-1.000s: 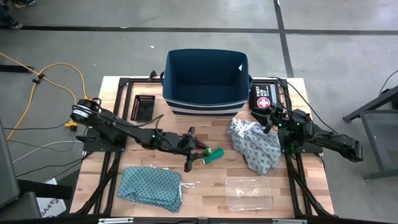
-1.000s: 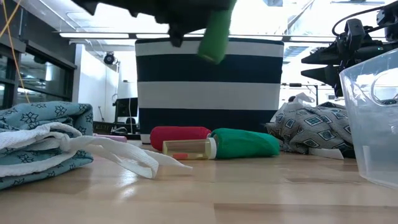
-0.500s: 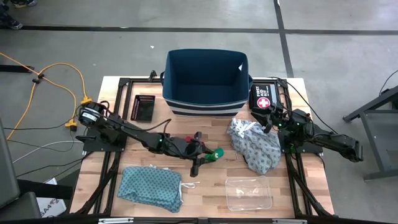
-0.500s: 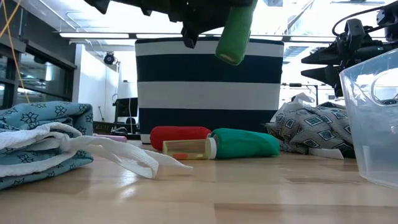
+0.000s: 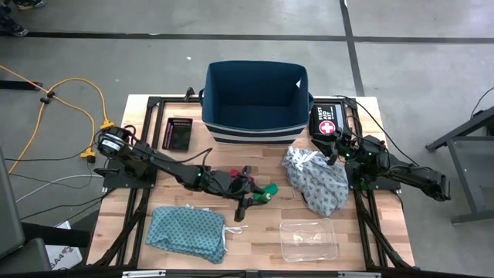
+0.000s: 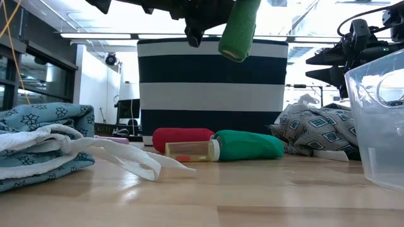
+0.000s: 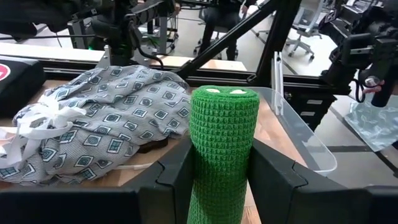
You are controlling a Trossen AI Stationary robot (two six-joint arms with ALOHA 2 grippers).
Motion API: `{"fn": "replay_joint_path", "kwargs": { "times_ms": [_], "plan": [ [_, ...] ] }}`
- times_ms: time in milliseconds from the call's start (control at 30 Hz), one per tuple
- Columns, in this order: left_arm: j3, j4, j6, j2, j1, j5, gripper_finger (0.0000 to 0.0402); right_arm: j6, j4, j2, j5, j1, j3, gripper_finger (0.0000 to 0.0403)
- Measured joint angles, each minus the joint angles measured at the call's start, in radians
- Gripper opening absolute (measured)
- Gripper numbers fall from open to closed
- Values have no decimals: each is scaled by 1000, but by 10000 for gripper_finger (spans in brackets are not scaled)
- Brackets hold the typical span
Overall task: Pick & Place Medicine items
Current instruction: Put the green bandage into the transparent bin
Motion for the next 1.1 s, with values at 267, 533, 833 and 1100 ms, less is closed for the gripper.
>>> {"fn": "replay_joint_path", "kwargs": {
  "times_ms": [267, 533, 833, 1100],
  "plan": [
    [0, 7, 6, 0, -25, 3, 124, 13, 1, 0, 0, 0, 0, 173],
    [0, 7, 9, 0, -29, 2, 124, 20, 1, 0, 0, 0, 0, 173],
    [0, 7, 9, 0, -27, 2, 124, 60, 15, 0, -160, 0, 0, 173],
    [0, 10, 7, 0, -7, -1, 124, 30, 258, 32, -299, 75, 0, 173]
  ]
}}
